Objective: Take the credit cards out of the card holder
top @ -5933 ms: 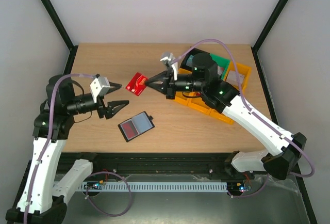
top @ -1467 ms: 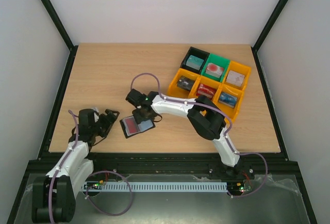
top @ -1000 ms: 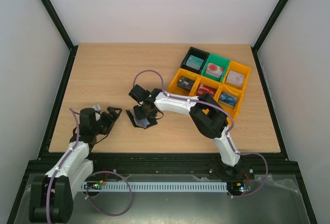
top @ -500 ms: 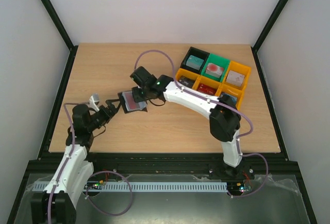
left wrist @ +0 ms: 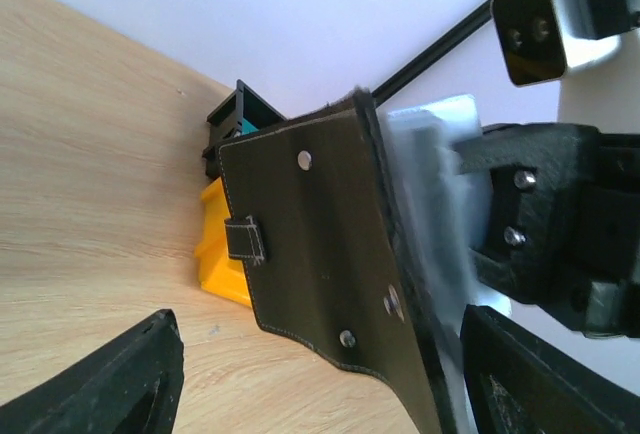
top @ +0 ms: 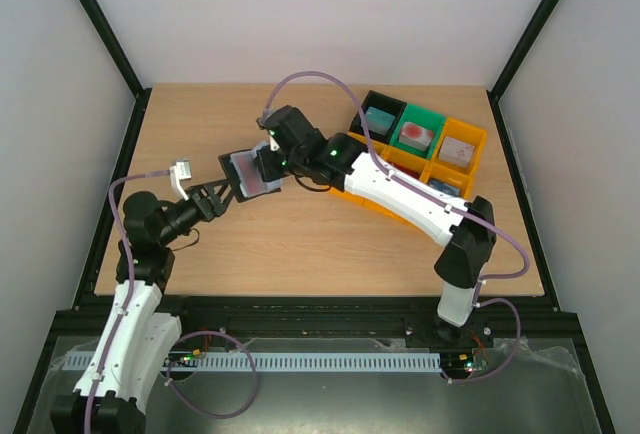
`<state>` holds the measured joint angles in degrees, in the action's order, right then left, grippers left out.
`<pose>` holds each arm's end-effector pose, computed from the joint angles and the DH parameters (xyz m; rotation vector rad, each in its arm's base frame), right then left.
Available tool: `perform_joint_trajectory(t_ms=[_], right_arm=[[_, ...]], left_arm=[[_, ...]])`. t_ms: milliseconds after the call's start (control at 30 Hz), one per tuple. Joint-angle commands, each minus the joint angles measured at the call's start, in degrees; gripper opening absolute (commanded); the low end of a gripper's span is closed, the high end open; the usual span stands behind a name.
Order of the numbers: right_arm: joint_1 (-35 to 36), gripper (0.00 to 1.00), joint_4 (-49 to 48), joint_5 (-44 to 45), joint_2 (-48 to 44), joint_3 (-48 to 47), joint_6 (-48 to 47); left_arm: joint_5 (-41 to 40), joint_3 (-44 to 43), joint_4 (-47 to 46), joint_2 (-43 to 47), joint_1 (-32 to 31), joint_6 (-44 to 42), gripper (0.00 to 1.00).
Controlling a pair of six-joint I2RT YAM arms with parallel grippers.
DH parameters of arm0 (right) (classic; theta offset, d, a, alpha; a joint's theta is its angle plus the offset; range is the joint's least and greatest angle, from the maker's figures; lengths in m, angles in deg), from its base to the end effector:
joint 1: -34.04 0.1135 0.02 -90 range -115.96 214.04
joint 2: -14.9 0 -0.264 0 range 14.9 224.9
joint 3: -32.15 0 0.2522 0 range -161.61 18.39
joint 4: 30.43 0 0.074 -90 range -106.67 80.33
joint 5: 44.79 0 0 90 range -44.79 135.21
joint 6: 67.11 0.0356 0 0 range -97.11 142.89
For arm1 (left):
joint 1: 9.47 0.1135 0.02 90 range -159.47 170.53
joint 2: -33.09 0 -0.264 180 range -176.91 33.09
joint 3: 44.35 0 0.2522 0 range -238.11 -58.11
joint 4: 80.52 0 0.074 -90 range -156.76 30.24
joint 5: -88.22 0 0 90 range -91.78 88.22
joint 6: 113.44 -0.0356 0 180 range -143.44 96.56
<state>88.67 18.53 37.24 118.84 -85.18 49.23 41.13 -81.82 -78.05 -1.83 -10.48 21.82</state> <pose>0.2378 0.3436 0.3646 -0.6551 2.2552 0.9079 0.1551 -0.0270 0.2760 -0.0191 1.7061 -1.1984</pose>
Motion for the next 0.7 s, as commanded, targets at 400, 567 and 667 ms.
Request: perform_joint_trajectory(t_ms=[400, 567, 667], right_arm=[[3.55, 0.02, -15.93, -18.53, -8.83, 6.12, -6.35], [3.37, 0.02, -16.23, -19.37, -8.75, 6.52, -6.93], [1.48, 0.15, -15.24, -17.27, -9.99, 7.48, -6.72]], left_arm=[[1.72, -2.29, 1.05, -0.45, -0.39, -3.54, 0.45], [4.78, -1.97, -2.05, 0.25, -0.4, -2.97, 0.07], [6.98, -2.0, -3.8, 1.02, -0.39, -2.87, 0.02]])
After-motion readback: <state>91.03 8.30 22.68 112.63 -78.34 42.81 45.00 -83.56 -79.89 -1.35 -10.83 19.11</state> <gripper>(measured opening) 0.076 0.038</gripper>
